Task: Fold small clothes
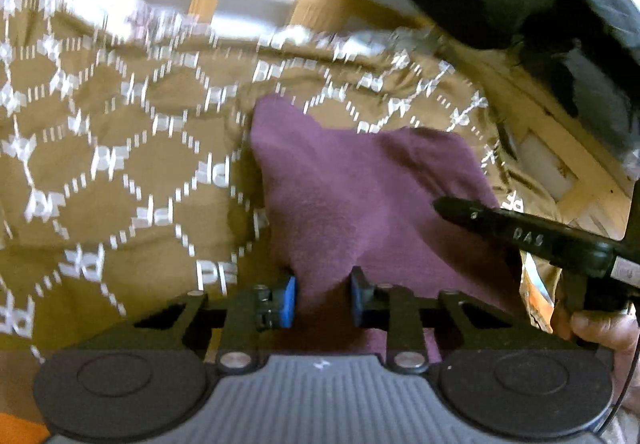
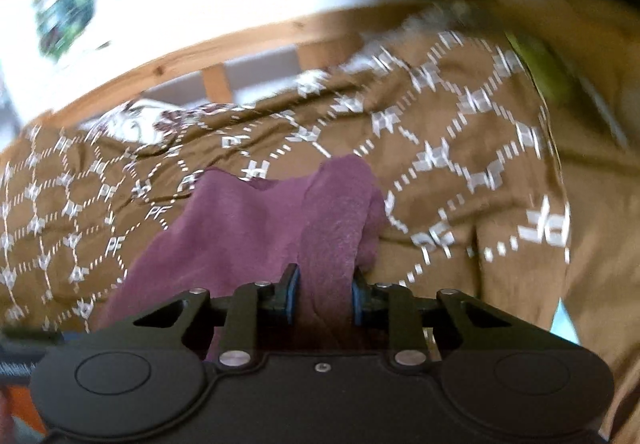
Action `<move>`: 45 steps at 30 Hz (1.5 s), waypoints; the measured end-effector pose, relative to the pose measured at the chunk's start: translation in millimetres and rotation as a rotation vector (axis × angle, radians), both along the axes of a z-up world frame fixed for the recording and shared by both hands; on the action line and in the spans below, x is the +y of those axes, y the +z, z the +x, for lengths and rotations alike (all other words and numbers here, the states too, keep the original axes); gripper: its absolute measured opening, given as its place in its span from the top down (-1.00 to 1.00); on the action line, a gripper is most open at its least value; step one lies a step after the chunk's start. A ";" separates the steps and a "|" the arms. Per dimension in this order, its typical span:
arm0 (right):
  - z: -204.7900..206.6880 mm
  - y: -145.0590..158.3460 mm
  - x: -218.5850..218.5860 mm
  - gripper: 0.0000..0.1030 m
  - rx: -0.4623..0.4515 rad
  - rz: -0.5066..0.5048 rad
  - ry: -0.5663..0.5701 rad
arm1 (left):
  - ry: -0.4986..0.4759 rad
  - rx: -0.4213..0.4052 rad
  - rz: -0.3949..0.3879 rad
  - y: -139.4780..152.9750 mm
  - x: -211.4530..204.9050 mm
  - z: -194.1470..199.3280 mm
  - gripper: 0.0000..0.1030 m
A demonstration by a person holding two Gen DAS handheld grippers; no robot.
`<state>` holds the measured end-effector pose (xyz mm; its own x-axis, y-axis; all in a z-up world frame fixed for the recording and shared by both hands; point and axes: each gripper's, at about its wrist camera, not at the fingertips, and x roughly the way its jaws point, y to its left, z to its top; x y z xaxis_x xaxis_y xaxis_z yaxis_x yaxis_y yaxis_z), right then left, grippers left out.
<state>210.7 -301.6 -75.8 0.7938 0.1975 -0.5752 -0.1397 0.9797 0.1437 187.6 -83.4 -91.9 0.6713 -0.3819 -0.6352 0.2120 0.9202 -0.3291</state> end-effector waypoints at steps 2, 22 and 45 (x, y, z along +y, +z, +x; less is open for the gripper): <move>-7.4 4.6 9.2 0.52 -0.067 -0.039 0.039 | 0.021 -0.069 0.037 9.3 -2.5 -5.3 0.48; 58.1 10.9 121.7 0.56 -0.419 -0.219 0.241 | 0.352 -0.071 0.087 11.6 58.3 40.4 0.48; 49.4 -17.0 78.8 -0.32 -0.208 -0.150 0.112 | 0.433 0.069 0.006 3.7 78.1 33.5 -0.81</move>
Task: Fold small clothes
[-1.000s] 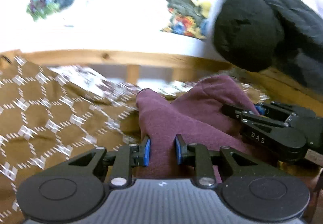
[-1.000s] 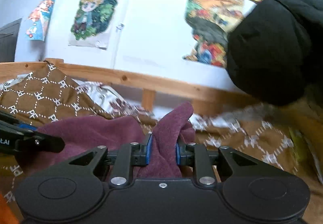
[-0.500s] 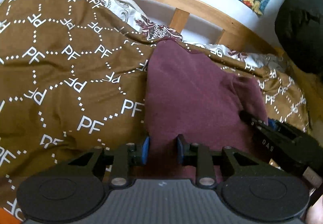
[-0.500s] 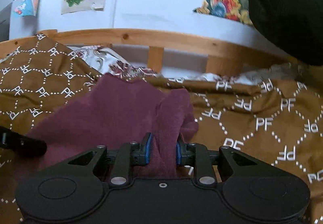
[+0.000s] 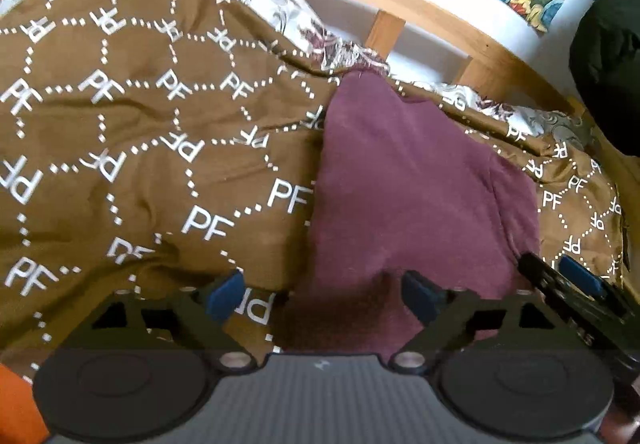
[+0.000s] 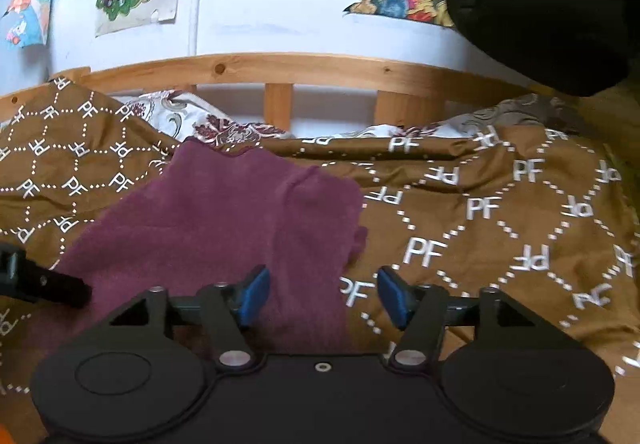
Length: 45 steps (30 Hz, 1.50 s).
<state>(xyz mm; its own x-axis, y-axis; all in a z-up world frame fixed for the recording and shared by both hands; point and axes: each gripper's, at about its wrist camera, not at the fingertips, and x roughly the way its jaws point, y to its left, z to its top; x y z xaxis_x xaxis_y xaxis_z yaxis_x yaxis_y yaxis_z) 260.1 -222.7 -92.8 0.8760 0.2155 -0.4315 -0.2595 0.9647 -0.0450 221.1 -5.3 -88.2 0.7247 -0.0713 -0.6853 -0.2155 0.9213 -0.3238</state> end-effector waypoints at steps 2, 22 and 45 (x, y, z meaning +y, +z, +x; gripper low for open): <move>-11.3 6.9 -6.9 -0.47 -0.007 0.013 -0.014 | -0.001 -0.021 0.027 7.5 -3.5 -8.7 -0.94; -188.8 59.0 -54.5 -0.99 -0.063 0.294 -0.033 | -0.115 -0.124 0.310 59.1 -28.1 -188.7 -0.99; -234.2 54.7 -45.7 -0.99 -0.047 0.166 -0.057 | -0.147 -0.109 0.321 59.5 -34.5 -217.7 -0.99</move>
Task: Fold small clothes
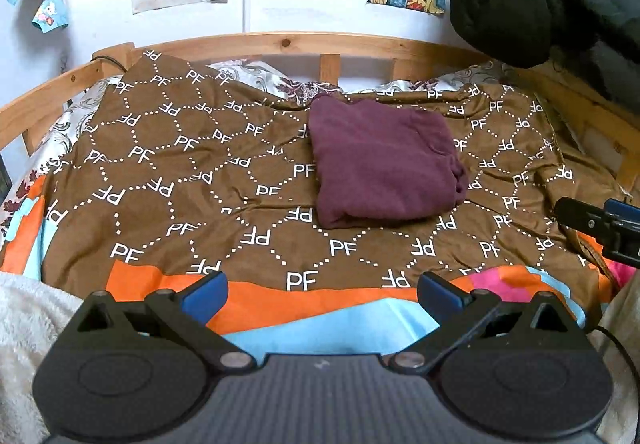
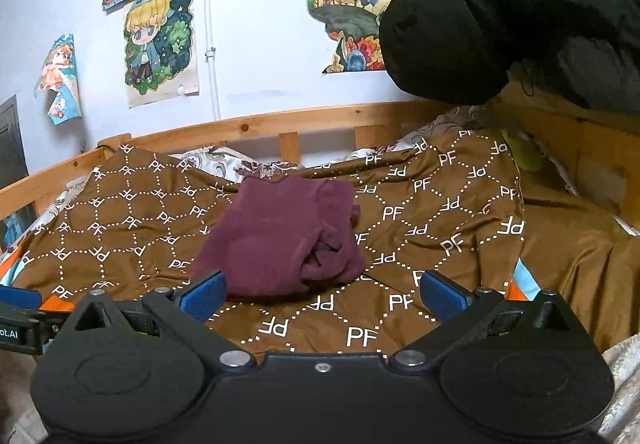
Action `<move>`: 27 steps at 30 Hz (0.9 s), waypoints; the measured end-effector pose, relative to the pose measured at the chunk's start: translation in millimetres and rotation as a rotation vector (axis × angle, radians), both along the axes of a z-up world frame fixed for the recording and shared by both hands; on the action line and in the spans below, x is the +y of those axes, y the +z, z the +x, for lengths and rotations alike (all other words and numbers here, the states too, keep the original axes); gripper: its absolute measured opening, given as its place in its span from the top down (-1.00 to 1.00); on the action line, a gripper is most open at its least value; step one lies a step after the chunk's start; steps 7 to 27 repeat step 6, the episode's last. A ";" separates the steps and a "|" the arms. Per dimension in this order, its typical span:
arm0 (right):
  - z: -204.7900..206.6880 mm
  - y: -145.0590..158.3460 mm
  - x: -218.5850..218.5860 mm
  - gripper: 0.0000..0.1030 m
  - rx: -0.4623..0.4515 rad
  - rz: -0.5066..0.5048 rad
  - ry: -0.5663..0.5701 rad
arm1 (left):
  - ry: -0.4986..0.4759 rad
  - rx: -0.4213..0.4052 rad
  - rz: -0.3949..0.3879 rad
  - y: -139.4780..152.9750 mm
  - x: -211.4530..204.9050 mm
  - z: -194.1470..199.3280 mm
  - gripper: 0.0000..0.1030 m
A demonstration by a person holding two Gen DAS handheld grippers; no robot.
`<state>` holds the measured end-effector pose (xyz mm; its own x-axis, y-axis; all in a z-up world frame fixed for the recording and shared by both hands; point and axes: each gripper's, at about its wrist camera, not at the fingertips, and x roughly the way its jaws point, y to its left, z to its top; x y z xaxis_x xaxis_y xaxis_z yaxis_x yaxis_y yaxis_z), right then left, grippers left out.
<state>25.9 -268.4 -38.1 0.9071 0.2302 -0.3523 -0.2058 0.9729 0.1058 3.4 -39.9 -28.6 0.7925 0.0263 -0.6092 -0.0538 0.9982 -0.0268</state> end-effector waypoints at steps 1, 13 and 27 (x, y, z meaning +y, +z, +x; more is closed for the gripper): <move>0.4 -0.2 0.4 -0.99 0.002 -0.002 0.001 | 0.003 0.001 0.000 -0.5 0.0 0.7 -0.99; 3.0 0.1 1.8 -0.99 0.010 -0.007 0.004 | 0.008 0.010 0.001 -1.9 0.0 3.1 -0.99; 3.0 0.1 1.8 -0.99 0.010 -0.007 0.004 | 0.008 0.010 0.001 -1.9 0.0 3.1 -0.99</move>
